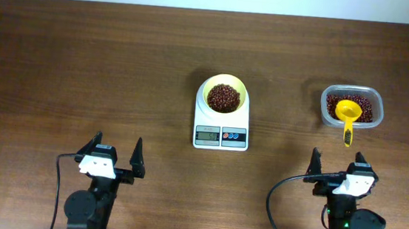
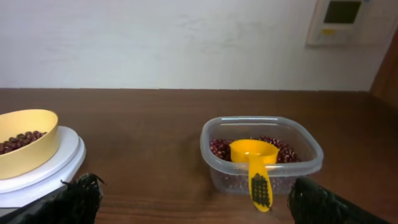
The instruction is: Scoop item into bowl and weigh 50g on scale
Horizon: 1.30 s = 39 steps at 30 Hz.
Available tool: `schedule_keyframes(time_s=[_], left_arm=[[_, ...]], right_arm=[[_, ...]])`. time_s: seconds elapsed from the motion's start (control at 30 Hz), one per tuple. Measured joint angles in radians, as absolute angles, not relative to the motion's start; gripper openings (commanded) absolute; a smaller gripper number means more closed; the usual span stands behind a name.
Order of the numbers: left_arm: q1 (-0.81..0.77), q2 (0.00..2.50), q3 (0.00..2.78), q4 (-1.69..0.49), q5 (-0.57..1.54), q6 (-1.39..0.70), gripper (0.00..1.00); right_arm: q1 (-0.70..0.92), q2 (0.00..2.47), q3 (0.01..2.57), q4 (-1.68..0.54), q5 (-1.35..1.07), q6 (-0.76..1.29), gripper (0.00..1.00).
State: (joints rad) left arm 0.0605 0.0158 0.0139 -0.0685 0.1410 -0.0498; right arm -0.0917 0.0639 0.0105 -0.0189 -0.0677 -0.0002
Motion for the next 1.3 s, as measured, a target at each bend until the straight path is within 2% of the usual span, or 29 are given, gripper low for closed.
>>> schedule_keyframes(time_s=[0.4, 1.3], left_arm=[[0.060, 0.016, 0.014, -0.068, 0.141, -0.050, 0.99], [0.060, 0.016, 0.014, -0.068, 0.141, -0.050, 0.99]], right_arm=[[-0.029, 0.015, 0.010, -0.072, -0.041, 0.015, 0.99], [-0.029, 0.015, 0.010, -0.073, -0.026, 0.010, 0.99]])
